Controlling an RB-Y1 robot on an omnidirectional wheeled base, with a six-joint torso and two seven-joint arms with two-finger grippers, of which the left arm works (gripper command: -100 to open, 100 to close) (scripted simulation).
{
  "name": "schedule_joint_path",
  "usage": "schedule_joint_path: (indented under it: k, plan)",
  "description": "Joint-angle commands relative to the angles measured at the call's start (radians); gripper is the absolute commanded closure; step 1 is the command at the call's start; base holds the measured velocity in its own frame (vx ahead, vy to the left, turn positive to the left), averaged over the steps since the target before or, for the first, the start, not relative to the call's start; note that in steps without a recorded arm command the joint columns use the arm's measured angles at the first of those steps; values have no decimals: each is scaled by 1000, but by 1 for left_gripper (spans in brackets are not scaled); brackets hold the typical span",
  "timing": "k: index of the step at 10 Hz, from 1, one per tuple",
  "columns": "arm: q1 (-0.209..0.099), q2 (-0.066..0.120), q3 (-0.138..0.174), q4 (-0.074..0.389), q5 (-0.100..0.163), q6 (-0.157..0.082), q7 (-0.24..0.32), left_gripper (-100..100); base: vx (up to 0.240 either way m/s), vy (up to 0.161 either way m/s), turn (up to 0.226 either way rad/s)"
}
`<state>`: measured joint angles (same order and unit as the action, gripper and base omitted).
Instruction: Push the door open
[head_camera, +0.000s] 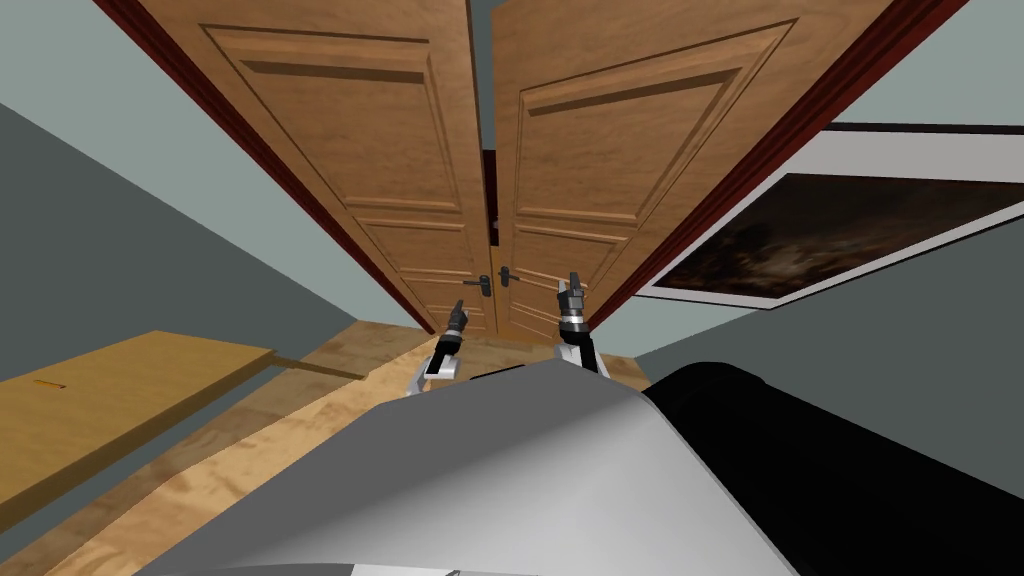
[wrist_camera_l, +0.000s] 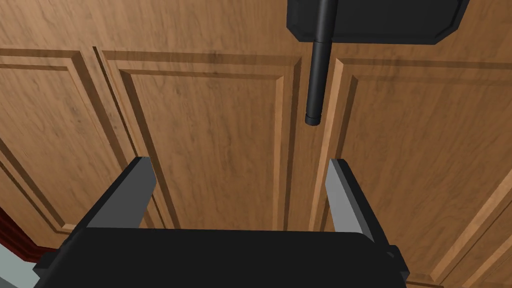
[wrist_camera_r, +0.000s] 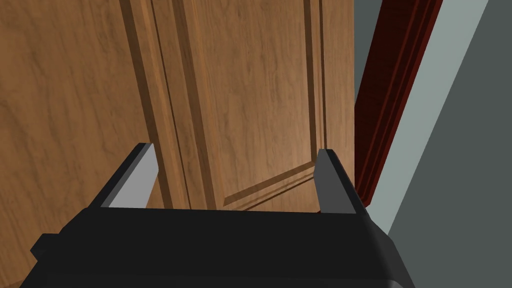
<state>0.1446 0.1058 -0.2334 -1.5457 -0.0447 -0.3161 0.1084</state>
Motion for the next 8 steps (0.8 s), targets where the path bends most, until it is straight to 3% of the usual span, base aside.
schedule_joint_path:
  k: [1, 3, 6, 8]
  plan:
    - [-14, -1, -11, 31, 0, 11, 3, -100, 69, 94, -74]
    - [-23, 0, -16, 48, 0, 18, 6, -100, 62, 78, -48]
    - [-55, 4, -37, 111, 1, 43, 16, -100, 86, 98, -79]
    - [-56, 1, -38, 111, 1, 46, 14, -100, 67, 67, -31]
